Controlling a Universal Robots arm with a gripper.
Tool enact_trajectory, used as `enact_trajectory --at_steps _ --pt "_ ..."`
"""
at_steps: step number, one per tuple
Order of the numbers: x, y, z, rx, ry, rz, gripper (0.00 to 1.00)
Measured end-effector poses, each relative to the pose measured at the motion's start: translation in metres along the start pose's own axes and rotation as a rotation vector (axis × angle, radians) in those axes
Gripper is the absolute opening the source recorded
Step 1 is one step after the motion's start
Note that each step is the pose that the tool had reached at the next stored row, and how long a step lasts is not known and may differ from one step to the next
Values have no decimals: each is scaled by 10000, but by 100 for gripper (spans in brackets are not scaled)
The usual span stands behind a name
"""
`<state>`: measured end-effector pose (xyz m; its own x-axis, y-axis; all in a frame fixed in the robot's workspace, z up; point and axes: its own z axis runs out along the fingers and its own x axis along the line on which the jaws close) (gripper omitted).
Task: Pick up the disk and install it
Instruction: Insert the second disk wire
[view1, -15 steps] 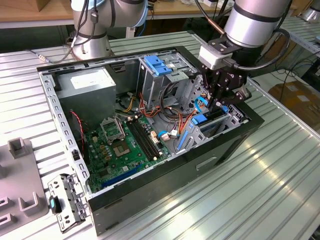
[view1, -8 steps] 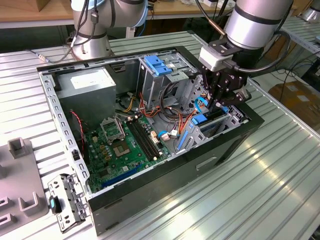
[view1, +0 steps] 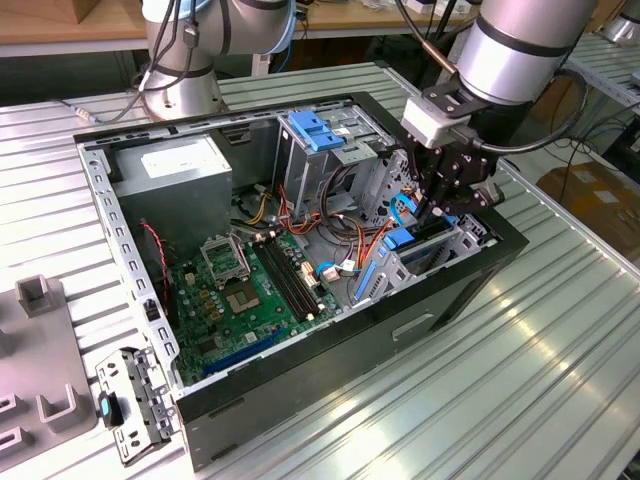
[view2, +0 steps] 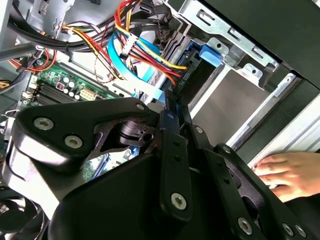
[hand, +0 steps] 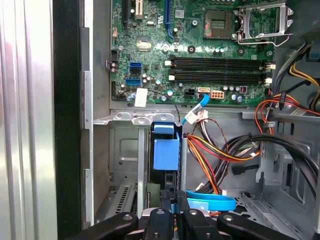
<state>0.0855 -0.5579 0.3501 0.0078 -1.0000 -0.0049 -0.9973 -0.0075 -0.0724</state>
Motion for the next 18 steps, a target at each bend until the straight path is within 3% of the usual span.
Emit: enact_trajectory --at_steps 2,7,11,18 --pt "13 0 1 1 -62 10 16" --pt "15 -2 4 1 -67 16 16" --pt "9 -3 9 2 -137 21 16" --pt "8 -4 32 1 -144 22 16"
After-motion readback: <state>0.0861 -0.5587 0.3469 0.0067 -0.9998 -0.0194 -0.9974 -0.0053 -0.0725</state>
